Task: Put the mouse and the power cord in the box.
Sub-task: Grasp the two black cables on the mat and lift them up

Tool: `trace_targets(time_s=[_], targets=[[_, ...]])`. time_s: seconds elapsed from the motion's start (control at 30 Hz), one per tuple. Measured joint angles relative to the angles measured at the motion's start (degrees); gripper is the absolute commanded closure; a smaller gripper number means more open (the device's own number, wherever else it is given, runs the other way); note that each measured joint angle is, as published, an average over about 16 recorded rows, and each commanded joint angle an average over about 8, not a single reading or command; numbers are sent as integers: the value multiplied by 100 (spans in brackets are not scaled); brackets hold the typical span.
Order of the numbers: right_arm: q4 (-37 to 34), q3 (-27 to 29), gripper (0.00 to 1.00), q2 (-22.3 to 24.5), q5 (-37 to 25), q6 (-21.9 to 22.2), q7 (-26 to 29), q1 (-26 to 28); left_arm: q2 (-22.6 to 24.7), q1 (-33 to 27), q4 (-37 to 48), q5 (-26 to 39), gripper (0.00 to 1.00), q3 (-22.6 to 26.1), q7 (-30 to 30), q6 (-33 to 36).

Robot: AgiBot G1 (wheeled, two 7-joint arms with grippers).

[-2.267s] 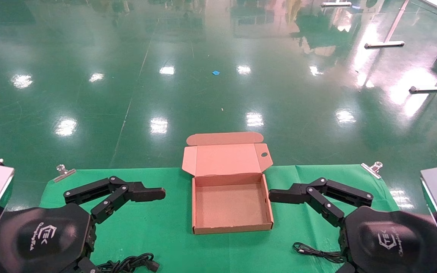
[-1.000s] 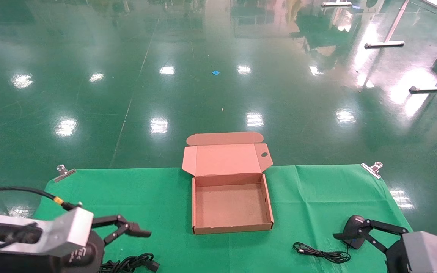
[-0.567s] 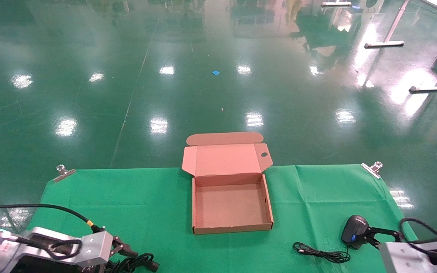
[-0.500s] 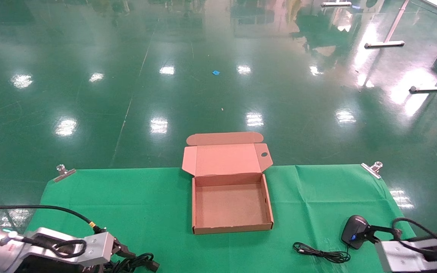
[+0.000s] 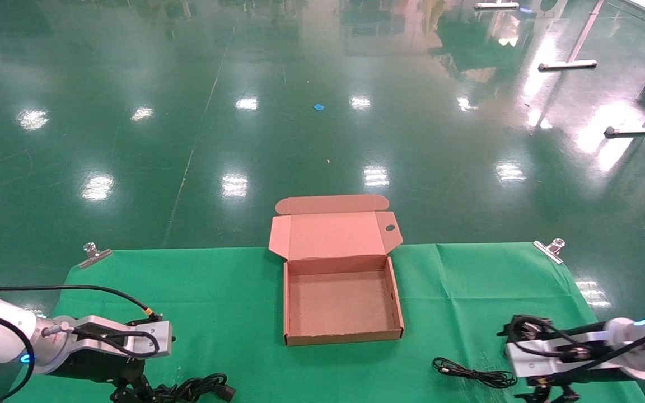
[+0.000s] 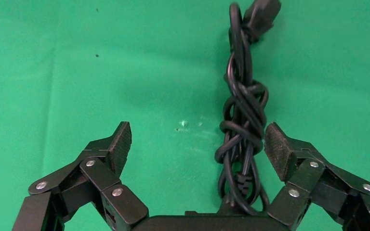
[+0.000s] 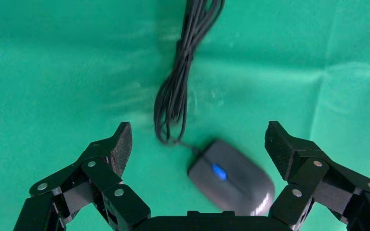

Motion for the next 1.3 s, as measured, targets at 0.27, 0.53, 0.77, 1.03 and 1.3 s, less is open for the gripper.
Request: trace_targets(time_s=[0.27,0.53,0.77,1.03,1.3], targets=[[-435,-1,0,-359,-3,312,-263,-29,181,-46,407,137,0,83,273,-162],[-710,3,19,-523,-1,520,-414,-51,283,-21,635,174,2,111,494,-131],[-848,2,99,-574,-4,602,-466,-63,337,0,726,197,81,129,625,-82],[-887,0,100,-582,-7,625,-475,-68,349,0,747,208,100,137,665,-73],[-861,3,100,-572,-2,608,-471,-69,341,2,727,201,100,133,649,-69]])
